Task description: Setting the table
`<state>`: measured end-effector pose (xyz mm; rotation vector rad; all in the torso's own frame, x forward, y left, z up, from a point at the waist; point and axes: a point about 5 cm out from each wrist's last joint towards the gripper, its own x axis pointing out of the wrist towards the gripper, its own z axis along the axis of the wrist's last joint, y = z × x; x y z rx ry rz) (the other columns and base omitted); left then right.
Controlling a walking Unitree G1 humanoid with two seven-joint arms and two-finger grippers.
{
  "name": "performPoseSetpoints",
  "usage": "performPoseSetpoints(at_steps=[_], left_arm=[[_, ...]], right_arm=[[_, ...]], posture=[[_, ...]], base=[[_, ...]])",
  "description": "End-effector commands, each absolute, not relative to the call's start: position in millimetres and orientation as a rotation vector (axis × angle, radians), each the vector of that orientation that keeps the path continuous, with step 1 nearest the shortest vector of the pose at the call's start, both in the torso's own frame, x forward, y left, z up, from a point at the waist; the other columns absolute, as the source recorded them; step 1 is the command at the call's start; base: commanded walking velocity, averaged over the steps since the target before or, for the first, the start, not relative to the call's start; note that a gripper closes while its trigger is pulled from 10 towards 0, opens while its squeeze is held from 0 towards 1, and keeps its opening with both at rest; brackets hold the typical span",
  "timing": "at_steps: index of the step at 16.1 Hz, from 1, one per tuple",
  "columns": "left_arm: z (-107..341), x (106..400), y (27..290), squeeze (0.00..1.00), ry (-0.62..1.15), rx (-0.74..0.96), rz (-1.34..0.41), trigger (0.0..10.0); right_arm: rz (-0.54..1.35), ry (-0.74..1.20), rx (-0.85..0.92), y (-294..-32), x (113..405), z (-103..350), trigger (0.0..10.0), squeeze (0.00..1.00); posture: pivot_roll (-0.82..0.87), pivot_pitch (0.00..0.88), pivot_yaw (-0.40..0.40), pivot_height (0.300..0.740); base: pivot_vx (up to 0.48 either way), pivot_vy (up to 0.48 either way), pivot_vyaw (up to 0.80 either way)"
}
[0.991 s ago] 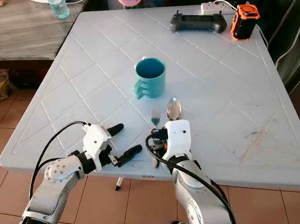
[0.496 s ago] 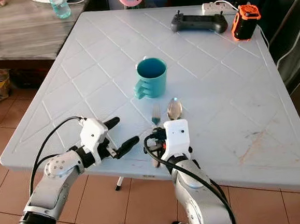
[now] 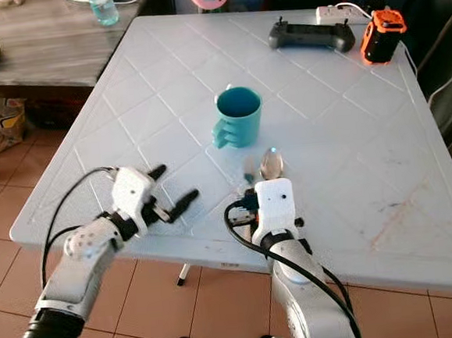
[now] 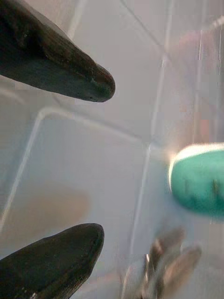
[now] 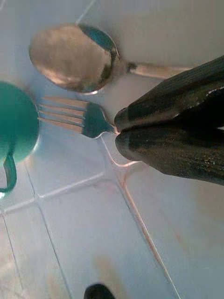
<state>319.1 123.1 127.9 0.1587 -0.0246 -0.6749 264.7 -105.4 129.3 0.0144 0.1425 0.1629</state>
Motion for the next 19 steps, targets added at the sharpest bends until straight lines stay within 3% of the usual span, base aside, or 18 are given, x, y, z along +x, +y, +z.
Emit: performPoseSetpoints(at_steps=[1, 2, 4, 5, 14, 15, 16, 17, 18, 19], left_arm=[[122.4, 319.1, 125.9, 0.00, 0.005, 0.156, -0.651, 10.0], [122.0, 319.3, 126.2, 0.00, 0.006, 0.149, -0.637, 10.0], [121.2, 320.8, 125.2, 0.00, 0.008, 0.131, -0.614, 10.0], [121.1, 321.8, 124.5, 0.00, 0.008, 0.121, -0.604, 10.0], [118.8, 323.3, 125.4, 0.00, 0.040, 0.092, -0.600, 10.0], [118.9, 323.4, 125.3, 0.00, 0.041, 0.096, -0.603, 10.0], [119.1, 323.7, 125.0, 0.00, 0.041, 0.097, -0.604, 10.0], [119.1, 323.8, 124.7, 0.00, 0.041, 0.098, -0.606, 10.0], [119.0, 323.8, 124.2, 0.00, 0.041, 0.099, -0.608, 10.0], [118.8, 323.8, 123.9, 0.00, 0.041, 0.099, -0.610, 10.0]], right_arm=[[0.107, 0.236, -0.008, -116.0, 260.2, 109.9, 5.7, 0.00], [0.105, 0.241, -0.024, -116.6, 259.3, 108.5, 10.0, 0.00], [0.100, 0.236, -0.019, -116.7, 258.5, 107.7, 10.0, 0.00], [0.103, 0.231, -0.015, -115.9, 258.0, 107.5, 10.0, 1.00], [0.101, 0.230, -0.026, -111.0, 256.1, 104.0, 10.0, 1.00], [0.102, 0.229, -0.026, -110.3, 256.0, 104.0, 10.0, 0.89], [0.106, 0.227, -0.027, -109.0, 255.5, 104.1, 10.0, 0.46], [0.105, 0.226, -0.028, -109.1, 255.5, 104.1, 10.0, 0.33], [0.103, 0.224, -0.029, -109.2, 255.4, 104.1, 10.0, 0.09], [0.102, 0.223, -0.029, -109.2, 255.4, 104.1, 10.0, 0.03]], posture=[[0.10, 0.188, 0.051, 0.740], [0.10, 0.188, 0.051, 0.740], [0.10, 0.183, 0.045, 0.740], [0.10, 0.183, 0.044, 0.740], [0.09, 0.187, 0.044, 0.740], [0.09, 0.187, 0.044, 0.740], [0.09, 0.187, 0.044, 0.740], [0.09, 0.187, 0.044, 0.740], [0.09, 0.187, 0.044, 0.740], [0.09, 0.187, 0.044, 0.740]], base=[[0.000, 0.000, 0.00], [0.000, 0.000, 0.00], [0.000, 0.000, 0.00], [0.000, 0.000, 0.00], [0.000, 0.000, -0.12], [0.000, 0.000, -0.69], [0.000, 0.000, -0.69], [0.000, 0.240, -0.68], [0.000, 0.247, -0.44], [0.000, 0.251, -0.44]])
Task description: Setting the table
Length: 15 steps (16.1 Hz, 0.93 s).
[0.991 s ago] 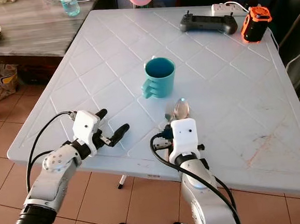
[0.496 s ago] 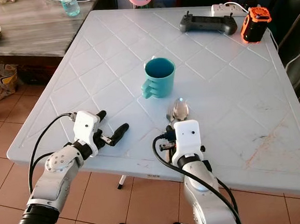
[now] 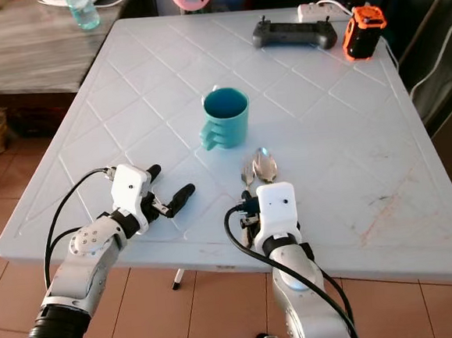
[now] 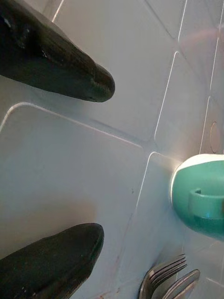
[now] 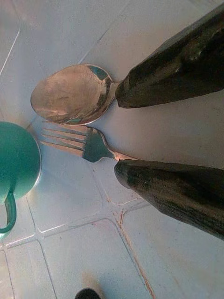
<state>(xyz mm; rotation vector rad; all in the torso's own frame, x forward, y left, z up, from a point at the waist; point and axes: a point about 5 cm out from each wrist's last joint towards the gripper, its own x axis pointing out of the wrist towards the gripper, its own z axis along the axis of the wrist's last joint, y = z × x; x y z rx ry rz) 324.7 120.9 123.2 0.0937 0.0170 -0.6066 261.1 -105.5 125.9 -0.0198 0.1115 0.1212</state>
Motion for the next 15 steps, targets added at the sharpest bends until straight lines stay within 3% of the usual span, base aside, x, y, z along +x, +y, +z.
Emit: performPoseSetpoints(at_steps=[1, 10, 15], left_arm=[[118.4, 323.5, 122.9, 0.00, 0.043, 0.099, -0.615, 10.0], [117.1, 323.3, 120.3, 0.00, 0.046, 0.113, -0.627, 10.0], [117.4, 321.0, 118.9, 0.00, 0.032, 0.113, -0.641, 10.0]], right_arm=[[0.102, 0.220, -0.032, -109.4, 255.2, 104.1, 10.0, 0.00], [0.098, 0.224, -0.043, -110.7, 255.3, 102.0, 10.0, 0.00], [0.032, 0.262, -0.054, -118.5, 255.5, 94.6, 10.0, 0.00]], posture=[[0.09, 0.186, 0.048, 0.740], [0.09, 0.181, 0.047, 0.740], [0.09, 0.179, 0.051, 0.740]], base=[[0.000, 0.266, -0.43], [0.000, 0.368, 0.00], [0.000, 0.000, 0.00]])
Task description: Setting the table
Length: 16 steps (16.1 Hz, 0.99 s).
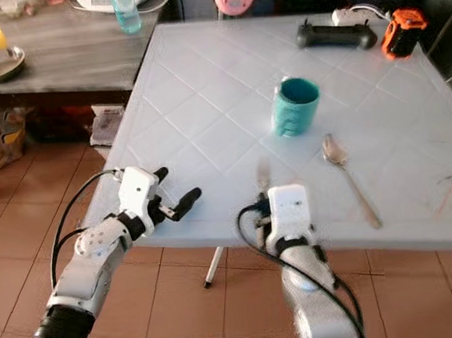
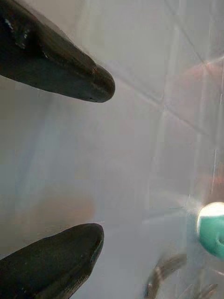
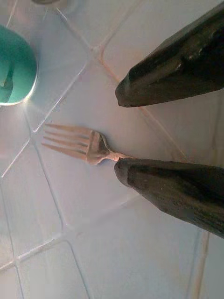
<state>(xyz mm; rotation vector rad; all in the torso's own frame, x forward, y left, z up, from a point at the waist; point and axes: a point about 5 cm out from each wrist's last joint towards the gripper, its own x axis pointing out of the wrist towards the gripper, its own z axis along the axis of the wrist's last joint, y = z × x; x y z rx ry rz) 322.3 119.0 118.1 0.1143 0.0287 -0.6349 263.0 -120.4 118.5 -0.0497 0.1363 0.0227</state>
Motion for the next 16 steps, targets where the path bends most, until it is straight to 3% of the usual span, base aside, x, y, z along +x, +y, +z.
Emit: performPoseSetpoints(at_steps=[1, 7, 16], left_arm=[[117.3, 320.3, 118.6, 0.00, 0.031, 0.113, -0.643, 10.0], [119.1, 319.6, 118.2, 0.00, 0.022, 0.115, -0.651, 10.0], [121.5, 317.9, 112.7, 0.00, 0.016, 0.110, -0.688, 10.0]], right_arm=[[0.025, 0.265, -0.052, -119.5, 255.8, 93.8, 10.0, 0.00], [-0.037, 0.273, -0.071, -130.0, 260.3, 90.5, 10.0, 0.00], [-0.109, 0.219, -0.099, -165.5, 279.1, 101.1, 10.0, 0.00]], posture=[[0.09, 0.179, 0.051, 0.740], [0.10, 0.180, 0.057, 0.740], [0.10, 0.185, 0.072, 0.740]], base=[[0.000, 0.000, 0.00], [0.000, 0.000, 0.00], [0.000, 0.000, 0.00]])
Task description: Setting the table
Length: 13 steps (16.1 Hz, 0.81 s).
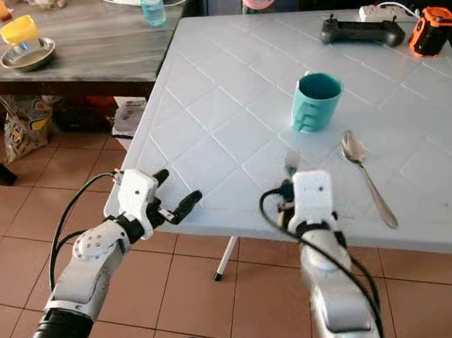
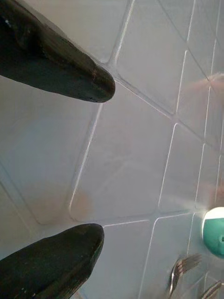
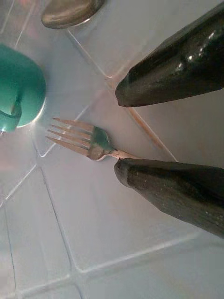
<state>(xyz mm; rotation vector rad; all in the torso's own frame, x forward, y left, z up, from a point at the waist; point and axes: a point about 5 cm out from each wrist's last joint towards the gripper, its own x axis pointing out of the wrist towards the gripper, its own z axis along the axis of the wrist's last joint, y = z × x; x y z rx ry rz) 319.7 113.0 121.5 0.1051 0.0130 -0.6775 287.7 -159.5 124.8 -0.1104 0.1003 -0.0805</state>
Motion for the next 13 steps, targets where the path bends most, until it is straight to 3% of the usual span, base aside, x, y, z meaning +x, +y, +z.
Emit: performPoseSetpoints(at_steps=[1, 8, 9, 10, 13], left_arm=[[121.4, 316.7, 110.1, 0.00, 0.015, 0.110, -0.703, 10.0], [123.3, 314.3, 109.3, 0.00, 0.013, 0.117, -0.724, 10.0], [124.7, 313.6, 109.1, 0.00, 0.010, 0.127, -0.743, 10.0], [126.0, 313.3, 108.3, 0.00, 0.012, 0.126, -0.766, 10.0], [131.5, 309.3, 101.0, 0.00, 0.003, 0.117, -0.889, 10.0]], right_arm=[[-0.077, 0.193, -0.126, -164.7, 290.4, 105.8, 10.0, 0.00], [-0.047, 0.102, -0.155, -166.3, 321.1, 130.9, 10.0, 0.00], [-0.061, 0.079, -0.133, -164.9, 320.9, 136.4, 10.0, 0.76], [-0.077, 0.059, -0.113, -163.1, 319.0, 139.9, 10.0, 1.00], [-0.132, -0.018, -0.072, -159.4, 309.0, 148.6, 10.0, 1.00]], posture=[[0.10, 0.189, 0.075, 0.740], [0.11, 0.197, 0.076, 0.740], [0.11, 0.195, 0.076, 0.740], [0.11, 0.195, 0.077, 0.740], [0.10, 0.191, 0.079, 0.740]], base=[[0.000, 0.000, 0.00], [0.000, 0.000, 0.00], [0.000, 0.000, 0.00], [0.000, 0.000, 0.00], [0.000, 0.000, 0.00]])
